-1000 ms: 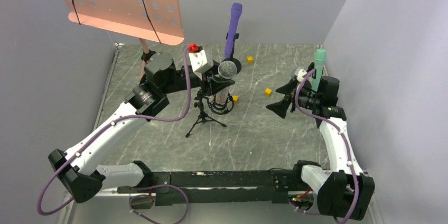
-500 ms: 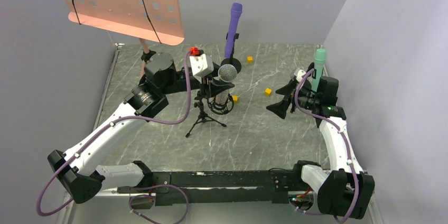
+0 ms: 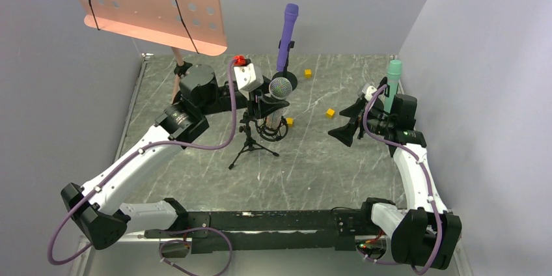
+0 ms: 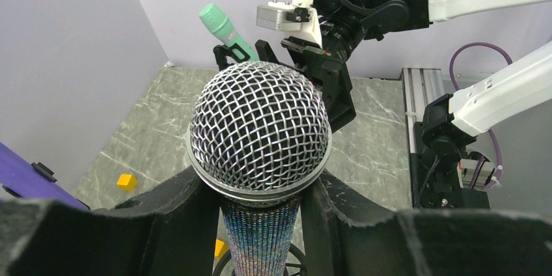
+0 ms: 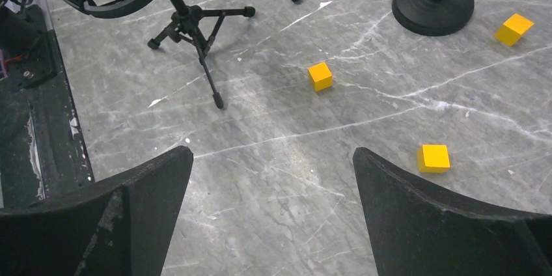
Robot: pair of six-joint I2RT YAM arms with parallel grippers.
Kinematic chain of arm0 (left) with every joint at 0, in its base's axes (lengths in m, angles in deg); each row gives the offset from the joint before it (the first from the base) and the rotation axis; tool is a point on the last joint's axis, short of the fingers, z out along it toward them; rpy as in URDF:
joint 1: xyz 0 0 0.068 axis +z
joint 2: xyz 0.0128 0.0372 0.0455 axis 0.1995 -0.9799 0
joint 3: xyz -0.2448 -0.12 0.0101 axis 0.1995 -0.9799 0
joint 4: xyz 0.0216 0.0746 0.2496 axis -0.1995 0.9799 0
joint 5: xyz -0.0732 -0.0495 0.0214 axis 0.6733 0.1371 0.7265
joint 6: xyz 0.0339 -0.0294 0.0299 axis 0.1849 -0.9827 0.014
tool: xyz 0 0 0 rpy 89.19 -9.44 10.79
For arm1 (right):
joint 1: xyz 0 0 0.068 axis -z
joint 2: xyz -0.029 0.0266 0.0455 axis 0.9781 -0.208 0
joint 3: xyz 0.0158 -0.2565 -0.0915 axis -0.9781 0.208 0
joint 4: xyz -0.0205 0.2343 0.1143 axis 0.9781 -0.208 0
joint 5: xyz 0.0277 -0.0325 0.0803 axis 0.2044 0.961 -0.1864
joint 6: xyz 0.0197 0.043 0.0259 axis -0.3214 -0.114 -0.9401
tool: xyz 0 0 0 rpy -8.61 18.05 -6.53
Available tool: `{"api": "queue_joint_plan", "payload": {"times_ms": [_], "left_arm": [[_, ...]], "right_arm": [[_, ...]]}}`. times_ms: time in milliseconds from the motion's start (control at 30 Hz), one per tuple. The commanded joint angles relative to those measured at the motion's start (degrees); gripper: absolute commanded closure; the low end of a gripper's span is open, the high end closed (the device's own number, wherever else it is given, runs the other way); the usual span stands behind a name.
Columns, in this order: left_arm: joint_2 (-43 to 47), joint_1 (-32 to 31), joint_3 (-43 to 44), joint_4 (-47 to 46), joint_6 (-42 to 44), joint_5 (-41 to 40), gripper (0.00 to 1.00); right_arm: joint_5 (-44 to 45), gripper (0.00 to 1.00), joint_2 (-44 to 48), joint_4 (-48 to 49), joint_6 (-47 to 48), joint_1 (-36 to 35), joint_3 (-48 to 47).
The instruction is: Attach the microphones to the stand
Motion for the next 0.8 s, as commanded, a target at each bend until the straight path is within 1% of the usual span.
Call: {"api": "queue_joint_plan", "payload": {"times_ms": [0,200,300,367,533,667,767], "left_arm": [[-3.0,1.3,-1.6,14.7,-3.5,0.0,1.00],[-2.0,1.6,0.3,15.5,-2.9,-0.3,1.00],[-1.3,1.6,-0.3,13.5,-3.2,-0.3,1.00],[-0.5,1.6,-1.8,10.5,-4.2,-1.2,1.00],[2.1,1.8,-7.0,-0.8,-11.3,-6.5,1.00],[4.8,1.8,-10.2,-9.5,-13.0,-10.0,1.00],[6.4,1.8,-11.6,-13.6,-13.5,-11.5,1.00]], "right_arm": [[-0.8,0.00,0.2,0.1,1.8,0.2,-2.4],[-1.2,0.00,0.3,-0.2,1.9,0.2,-2.4],[-1.3,0.00,0.3,-0.4,2.1,0.2,-2.4],[-1.3,0.00,0.2,-0.6,2.2,0.2,-2.5],[-1.5,0.00,0.1,-0.7,2.3,0.2,-2.5],[-1.5,0.00,0.2,-0.8,2.4,0.2,-2.6],[-1.7,0.00,0.2,-0.8,2.4,0.2,-2.6]]}}
